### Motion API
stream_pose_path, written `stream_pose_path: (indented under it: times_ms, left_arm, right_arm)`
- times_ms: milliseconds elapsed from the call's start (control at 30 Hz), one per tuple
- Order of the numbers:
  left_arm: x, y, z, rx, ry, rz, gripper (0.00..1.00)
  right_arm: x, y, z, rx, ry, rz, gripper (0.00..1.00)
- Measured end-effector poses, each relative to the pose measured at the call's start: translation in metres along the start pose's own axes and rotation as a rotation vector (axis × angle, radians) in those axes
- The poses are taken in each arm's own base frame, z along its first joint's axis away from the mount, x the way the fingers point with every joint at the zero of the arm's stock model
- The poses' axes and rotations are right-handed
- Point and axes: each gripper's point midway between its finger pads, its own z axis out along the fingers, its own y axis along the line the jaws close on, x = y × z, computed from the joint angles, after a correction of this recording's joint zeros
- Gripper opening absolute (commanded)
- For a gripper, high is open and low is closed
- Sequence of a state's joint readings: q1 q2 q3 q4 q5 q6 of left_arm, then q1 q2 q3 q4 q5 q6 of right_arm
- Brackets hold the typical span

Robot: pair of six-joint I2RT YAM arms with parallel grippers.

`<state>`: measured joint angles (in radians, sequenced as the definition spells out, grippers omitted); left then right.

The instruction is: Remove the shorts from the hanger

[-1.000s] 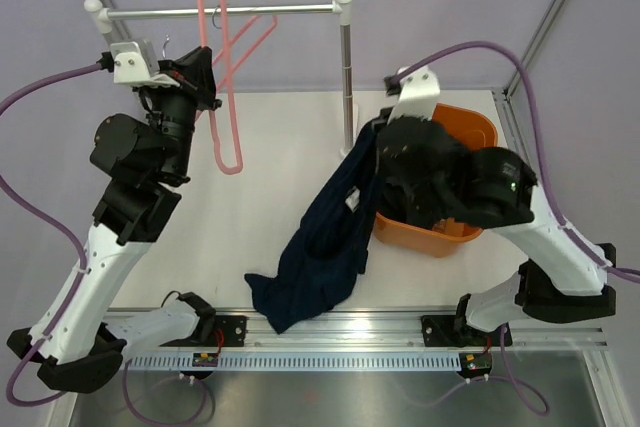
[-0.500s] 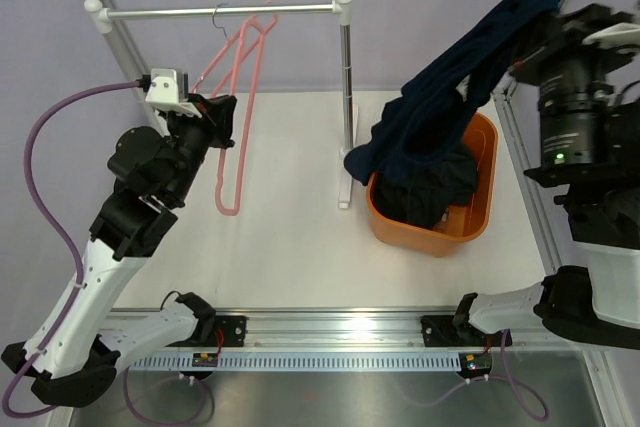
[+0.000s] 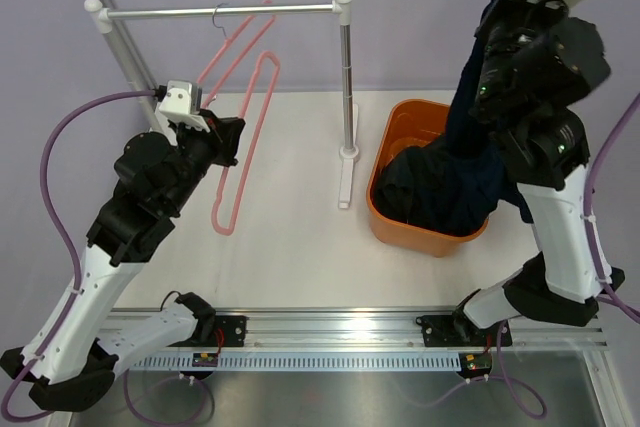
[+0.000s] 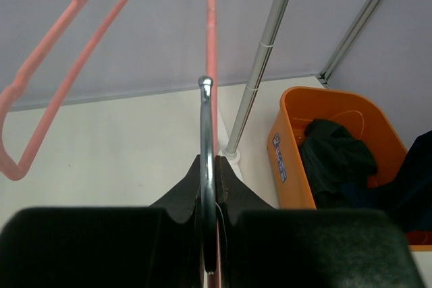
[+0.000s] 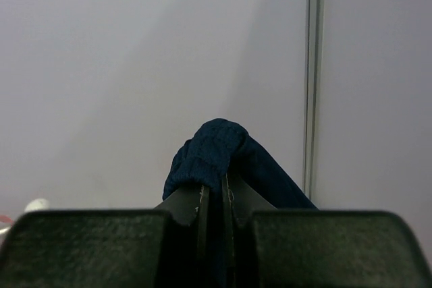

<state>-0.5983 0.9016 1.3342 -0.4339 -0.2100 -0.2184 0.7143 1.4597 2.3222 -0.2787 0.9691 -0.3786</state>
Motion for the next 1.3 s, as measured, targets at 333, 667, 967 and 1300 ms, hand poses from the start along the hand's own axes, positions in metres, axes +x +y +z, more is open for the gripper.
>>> stream_pose_path:
  times_ms: [333,667,967,1300]
  left_arm:
    - [0.014,0.002,-0.013,0.012,0.060,0.013,0.00]
    - [0.038,-0.005,-0.013,0.063,0.211,0.089,0.00]
    - [0.022,-0.023,0.000,0.139,0.271,0.144,0.00]
    - [0.012,-0.027,0.045,0.113,0.308,0.159,0.00]
  right_arm:
    - [0.097,0.042,0.033,-0.090,0.195,-0.113,0.00]
    - [0.189,0.009,0.003,-0.049,0.389,-0.106,0.00]
    - [0.304,-0.025,-0.053,-0.007,0.642,-0.102,0.03]
    - [0.387,-0.024,-0.098,-0.054,0.857,-0.100,0.23]
